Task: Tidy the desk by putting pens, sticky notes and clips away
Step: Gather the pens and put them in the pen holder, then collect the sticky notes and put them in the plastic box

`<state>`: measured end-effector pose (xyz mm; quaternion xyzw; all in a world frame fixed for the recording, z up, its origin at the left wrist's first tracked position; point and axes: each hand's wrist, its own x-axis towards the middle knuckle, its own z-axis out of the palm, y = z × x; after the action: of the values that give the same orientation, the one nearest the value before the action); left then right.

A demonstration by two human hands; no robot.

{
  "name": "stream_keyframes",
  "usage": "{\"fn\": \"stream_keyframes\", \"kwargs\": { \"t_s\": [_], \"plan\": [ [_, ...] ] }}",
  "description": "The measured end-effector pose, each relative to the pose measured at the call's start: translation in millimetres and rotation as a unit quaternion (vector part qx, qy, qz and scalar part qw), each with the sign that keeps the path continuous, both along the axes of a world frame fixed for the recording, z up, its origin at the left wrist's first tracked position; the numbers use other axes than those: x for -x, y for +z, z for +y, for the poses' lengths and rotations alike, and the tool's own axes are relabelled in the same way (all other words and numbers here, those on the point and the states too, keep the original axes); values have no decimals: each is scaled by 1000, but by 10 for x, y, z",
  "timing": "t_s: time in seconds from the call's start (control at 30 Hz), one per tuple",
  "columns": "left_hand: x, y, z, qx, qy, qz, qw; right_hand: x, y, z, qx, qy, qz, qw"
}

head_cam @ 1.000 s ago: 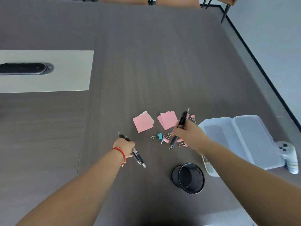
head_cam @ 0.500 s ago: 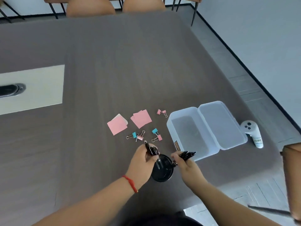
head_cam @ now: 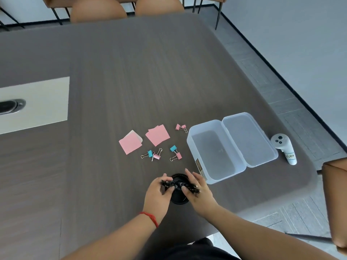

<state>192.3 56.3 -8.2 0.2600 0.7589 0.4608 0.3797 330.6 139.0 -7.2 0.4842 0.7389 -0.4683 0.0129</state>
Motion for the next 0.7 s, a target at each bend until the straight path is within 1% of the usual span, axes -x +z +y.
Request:
{"fn": "stream_keyframes", "kwargs": {
  "t_s": [0.1,0.2,0.3,0.4,0.47,0.57,0.63,0.7],
  "plan": [
    [-48,53,-16,-3,-2,36,999,-7,34,37,65,-27,27,997],
    [-25,73,-71,12,-11,35,999,-5,119,52,117,-40,27,992],
    [43,112,-141,33,-36,-30,998,-43,293,140,144,-15,-4,989],
    [254,202,-189,14,-34,-90,995,-31,631,317,166,-17,-28,986],
    [495,281,-191,-13,-8,-85,996,47,886,450,148,-26,-26,988],
    [946,380,-105,-46,85,-62,993,251,1108,700,98,-34,-18,994],
    [1257,383,1,-39,144,-32,988,465,1140,868,88,-50,2,995],
    [1535,367,140,-12,188,-22,982,726,1060,1041,100,-85,25,991]
  ]
}}
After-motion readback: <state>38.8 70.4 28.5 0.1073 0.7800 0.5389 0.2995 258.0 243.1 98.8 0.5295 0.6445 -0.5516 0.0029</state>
